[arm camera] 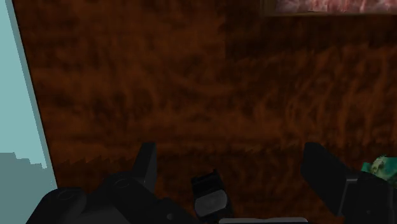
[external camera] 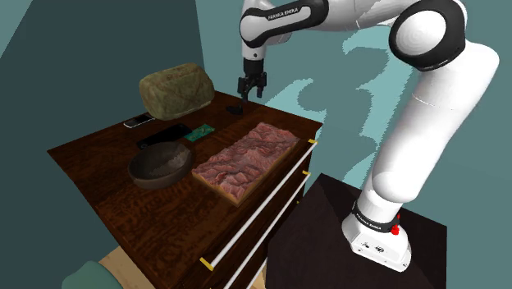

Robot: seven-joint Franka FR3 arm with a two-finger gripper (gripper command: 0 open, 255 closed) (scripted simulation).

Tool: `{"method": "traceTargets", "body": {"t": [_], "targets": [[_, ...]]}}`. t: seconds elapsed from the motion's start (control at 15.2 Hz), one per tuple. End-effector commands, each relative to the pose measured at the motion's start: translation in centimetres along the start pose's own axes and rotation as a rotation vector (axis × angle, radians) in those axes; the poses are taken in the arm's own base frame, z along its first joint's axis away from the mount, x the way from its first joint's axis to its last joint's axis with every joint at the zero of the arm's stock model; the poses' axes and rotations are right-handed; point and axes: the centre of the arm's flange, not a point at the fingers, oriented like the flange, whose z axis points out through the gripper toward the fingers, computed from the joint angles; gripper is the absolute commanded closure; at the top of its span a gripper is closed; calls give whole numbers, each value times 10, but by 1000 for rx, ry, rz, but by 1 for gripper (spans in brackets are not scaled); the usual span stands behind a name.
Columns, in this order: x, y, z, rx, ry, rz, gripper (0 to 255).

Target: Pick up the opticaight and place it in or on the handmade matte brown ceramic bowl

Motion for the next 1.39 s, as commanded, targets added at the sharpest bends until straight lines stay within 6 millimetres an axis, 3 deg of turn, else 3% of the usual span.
{"method": "traceTargets", "body": {"t": [0.0, 0.2, 0.73, 1.25, 1.32], "targets": [[27, 3, 9, 1, 1, -15, 0], [65, 5, 19, 3, 1, -36, 0], [66, 5, 59, 3, 1, -37, 0], [66, 5, 59, 3, 1, -37, 0], [66, 5, 59, 3, 1, -37, 255]]}}
